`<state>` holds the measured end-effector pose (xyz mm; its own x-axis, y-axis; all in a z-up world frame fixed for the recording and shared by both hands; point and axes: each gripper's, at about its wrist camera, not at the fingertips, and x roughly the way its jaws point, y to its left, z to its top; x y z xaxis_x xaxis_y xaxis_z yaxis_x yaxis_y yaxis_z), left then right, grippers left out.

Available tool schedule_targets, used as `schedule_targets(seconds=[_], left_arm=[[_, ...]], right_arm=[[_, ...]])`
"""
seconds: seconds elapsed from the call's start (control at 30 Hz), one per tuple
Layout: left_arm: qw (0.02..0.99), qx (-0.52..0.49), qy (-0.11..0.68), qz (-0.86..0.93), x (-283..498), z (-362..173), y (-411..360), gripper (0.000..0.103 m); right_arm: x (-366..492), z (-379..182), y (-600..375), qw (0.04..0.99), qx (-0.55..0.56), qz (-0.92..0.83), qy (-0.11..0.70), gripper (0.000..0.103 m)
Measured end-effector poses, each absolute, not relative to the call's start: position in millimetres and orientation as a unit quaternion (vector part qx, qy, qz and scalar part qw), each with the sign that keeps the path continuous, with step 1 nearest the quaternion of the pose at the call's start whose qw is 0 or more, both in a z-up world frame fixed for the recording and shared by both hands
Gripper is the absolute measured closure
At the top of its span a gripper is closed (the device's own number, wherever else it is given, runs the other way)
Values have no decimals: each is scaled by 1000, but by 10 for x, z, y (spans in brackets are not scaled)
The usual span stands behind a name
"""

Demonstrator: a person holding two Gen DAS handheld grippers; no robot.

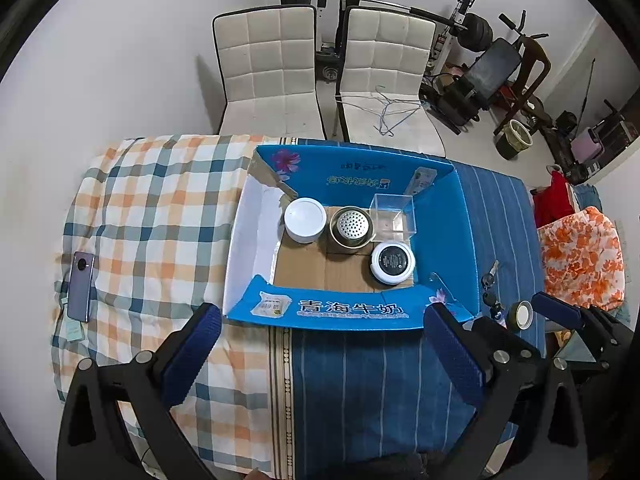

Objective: Organize rigid objects
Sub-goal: 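Open both tools and lift them back toward the remaining items, then grasp the grey power bank with the left tool while the right grasps the tin lid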

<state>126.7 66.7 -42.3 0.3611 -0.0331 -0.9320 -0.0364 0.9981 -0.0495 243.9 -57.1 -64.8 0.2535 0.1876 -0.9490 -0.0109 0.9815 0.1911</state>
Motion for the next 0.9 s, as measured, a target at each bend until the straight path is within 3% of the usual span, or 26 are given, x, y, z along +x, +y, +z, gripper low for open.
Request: schedule_targets(seconds=[0.17,0.4,0.6,0.9], left_arm=[[822,-31,567,-28,1288,-461,348,0],[822,4,562,-89,1307,-783,-718,0],[771,-31,623,-130,1196,-1648,-1534,0],[712,-67,696,-66,1361,-2837,-2082,4]], right_arm=[[2299,-717,-1053,789,92,41,606,13],[1893,-1144,-2322,775,111,-78,617,13],[1545,-1907,-3361,730,167,-155,644,13],[1624,-2625,-3883,711,197,-164,655,13]])
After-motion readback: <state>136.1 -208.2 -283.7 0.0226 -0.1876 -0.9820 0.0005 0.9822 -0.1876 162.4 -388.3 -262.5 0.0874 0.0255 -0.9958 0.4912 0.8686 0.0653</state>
